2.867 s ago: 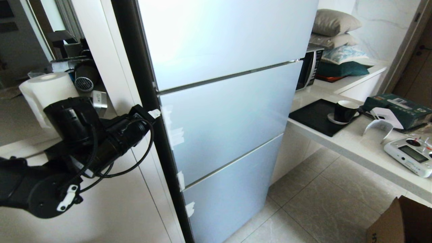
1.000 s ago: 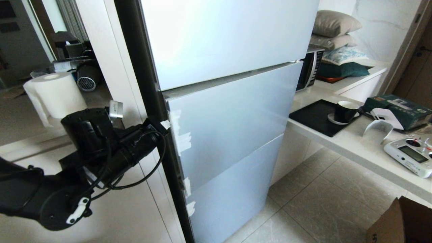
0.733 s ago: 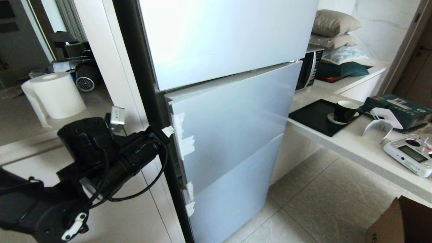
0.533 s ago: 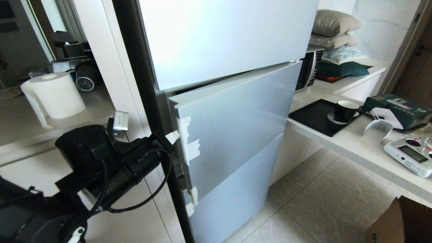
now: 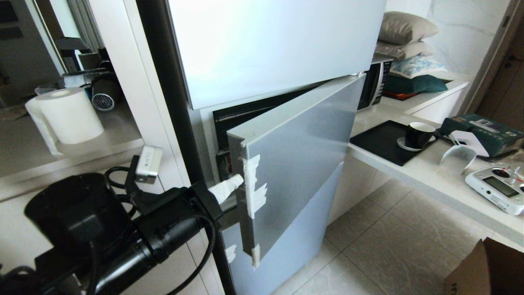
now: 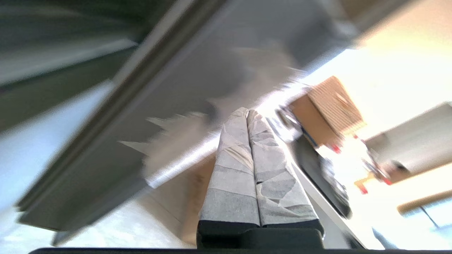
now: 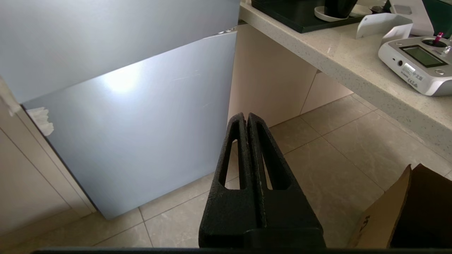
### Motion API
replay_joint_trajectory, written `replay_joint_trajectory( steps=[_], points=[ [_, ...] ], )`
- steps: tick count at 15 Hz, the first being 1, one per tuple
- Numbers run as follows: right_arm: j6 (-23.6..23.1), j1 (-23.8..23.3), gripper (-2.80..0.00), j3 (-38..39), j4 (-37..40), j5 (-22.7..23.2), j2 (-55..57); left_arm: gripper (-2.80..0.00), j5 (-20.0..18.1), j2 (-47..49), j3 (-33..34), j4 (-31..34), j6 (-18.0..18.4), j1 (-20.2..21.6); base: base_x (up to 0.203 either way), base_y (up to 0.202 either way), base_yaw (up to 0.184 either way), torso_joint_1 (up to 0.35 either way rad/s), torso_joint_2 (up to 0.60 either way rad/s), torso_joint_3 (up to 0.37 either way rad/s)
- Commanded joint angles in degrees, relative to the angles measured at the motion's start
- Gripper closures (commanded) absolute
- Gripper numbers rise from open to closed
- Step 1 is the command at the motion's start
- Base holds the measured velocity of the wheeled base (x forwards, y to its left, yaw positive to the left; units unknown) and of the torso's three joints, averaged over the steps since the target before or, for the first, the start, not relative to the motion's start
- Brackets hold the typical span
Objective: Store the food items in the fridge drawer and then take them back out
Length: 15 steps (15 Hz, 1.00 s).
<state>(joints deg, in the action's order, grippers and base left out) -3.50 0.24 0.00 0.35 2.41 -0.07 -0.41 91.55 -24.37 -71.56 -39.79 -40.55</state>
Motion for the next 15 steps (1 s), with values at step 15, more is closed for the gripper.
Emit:
replay_joint_trajectory(
  steps=[15],
  points=[
    [0.0, 0.0, 0.0, 0.0, 0.0, 0.0, 0.0, 0.0, 7.5, -8.8, -5.7, -1.7, 32.9, 8.4, 0.0, 0.0, 0.0, 0.0, 0.0, 0.0]
  ],
)
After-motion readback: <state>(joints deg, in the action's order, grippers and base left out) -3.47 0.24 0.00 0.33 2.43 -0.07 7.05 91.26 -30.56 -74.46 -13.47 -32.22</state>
